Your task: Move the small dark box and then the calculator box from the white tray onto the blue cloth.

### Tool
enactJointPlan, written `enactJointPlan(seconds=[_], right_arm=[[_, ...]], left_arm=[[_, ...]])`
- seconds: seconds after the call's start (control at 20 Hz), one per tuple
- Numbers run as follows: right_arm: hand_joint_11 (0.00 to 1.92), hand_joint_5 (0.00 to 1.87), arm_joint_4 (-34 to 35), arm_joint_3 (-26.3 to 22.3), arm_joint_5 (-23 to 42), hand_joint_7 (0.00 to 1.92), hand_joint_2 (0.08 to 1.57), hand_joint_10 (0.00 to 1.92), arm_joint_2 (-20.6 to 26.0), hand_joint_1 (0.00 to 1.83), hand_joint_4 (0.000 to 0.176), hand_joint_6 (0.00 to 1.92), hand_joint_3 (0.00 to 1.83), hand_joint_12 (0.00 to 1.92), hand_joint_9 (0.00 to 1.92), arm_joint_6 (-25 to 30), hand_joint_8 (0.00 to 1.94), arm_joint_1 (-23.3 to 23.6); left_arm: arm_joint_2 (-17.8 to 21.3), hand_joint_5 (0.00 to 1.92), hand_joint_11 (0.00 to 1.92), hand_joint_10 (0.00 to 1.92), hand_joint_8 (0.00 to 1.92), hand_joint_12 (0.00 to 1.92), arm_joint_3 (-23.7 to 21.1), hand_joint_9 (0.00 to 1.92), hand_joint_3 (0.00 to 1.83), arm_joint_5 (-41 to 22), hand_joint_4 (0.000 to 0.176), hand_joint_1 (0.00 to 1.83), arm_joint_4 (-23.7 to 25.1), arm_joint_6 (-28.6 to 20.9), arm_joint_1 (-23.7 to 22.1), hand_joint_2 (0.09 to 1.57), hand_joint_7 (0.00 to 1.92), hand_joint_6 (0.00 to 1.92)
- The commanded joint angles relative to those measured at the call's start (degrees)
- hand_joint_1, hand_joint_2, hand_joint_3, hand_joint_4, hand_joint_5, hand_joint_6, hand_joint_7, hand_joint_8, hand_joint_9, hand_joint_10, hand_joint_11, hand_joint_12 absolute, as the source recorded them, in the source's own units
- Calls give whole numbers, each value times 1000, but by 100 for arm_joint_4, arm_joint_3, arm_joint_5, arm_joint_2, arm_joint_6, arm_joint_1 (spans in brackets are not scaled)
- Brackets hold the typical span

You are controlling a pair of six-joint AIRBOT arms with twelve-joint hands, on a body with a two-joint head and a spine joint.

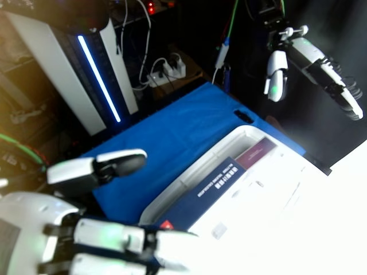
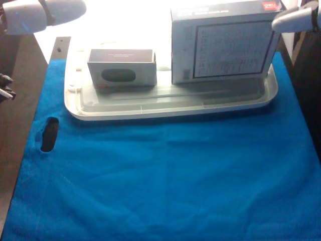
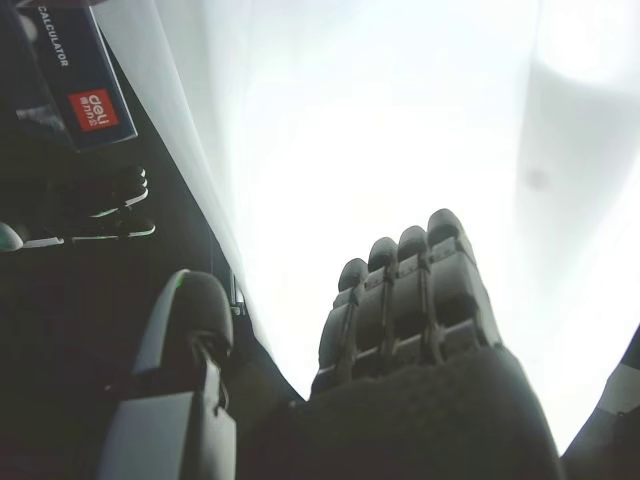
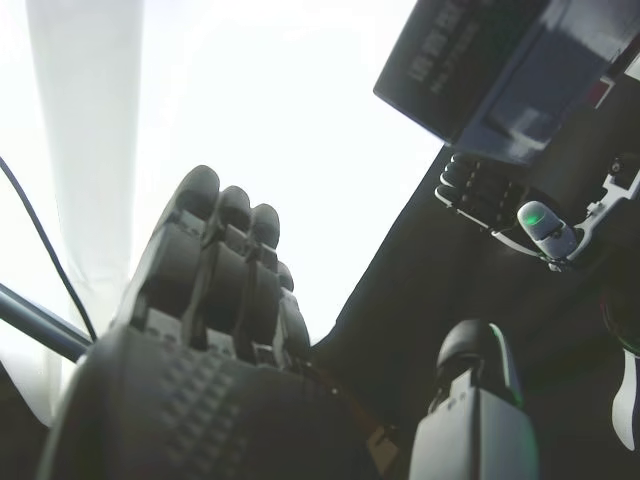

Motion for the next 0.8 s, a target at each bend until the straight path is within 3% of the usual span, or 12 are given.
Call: enactJointPlan(seconds=[0.0,0.1,0.15,0.2,0.25,0.35,0.45,0.5,0.6,0.75], right_arm=[[0,273,194,35,659,0,588,3,-1,1086,0,83,0,616,58,47,0,105],[0,294,195,41,659,0,532,0,-7,1053,0,58,0,633,59,47,0,105],[0,307,195,49,659,0,493,4,-17,1025,0,49,0,666,75,47,0,106],[0,320,198,53,659,0,465,4,-23,1020,0,40,0,687,83,47,0,106],[0,339,199,61,659,0,444,1,-34,1032,0,40,0,660,80,47,0,106],[0,329,199,72,659,0,463,2,-52,1044,0,25,2,559,70,47,0,106],[0,334,201,74,659,0,473,9,-54,1003,0,25,6,542,84,47,0,106],[0,340,202,75,659,0,472,8,-54,991,0,23,3,526,93,47,0,106],[0,330,203,77,659,0,494,3,-68,975,0,12,5,454,94,47,0,106],[0,349,202,104,659,23,522,4,-105,989,0,13,4,439,105,47,4,106]], left_arm=[[-18,0,0,0,0,0,27,0,50,-621,99,386,-133,-31,-81,975,0,0],[-27,0,0,0,0,0,31,0,12,-605,89,448,-115,-31,-82,907,0,0],[-34,0,0,0,0,0,34,0,0,-573,66,464,-83,-31,-83,868,0,0],[-37,0,0,0,0,0,35,0,0,-562,54,480,-73,-31,-83,828,0,0],[-42,0,0,0,0,0,38,0,0,-536,20,502,-55,-31,-84,794,0,0],[-80,0,10,0,0,4,80,0,0,-339,0,518,122,-42,-140,819,0,0],[-219,0,40,0,0,16,310,1,0,56,0,568,724,-510,-385,853,0,0],[-332,0,83,3,5,25,528,40,0,323,0,636,1177,-1020,-559,822,68,0],[-440,71,205,6,3,49,729,168,5,695,0,748,1695,-1355,-795,876,191,11],[-593,113,266,4,1,41,946,264,0,1316,0,853,2775,-1928,-1127,768,260,15]])
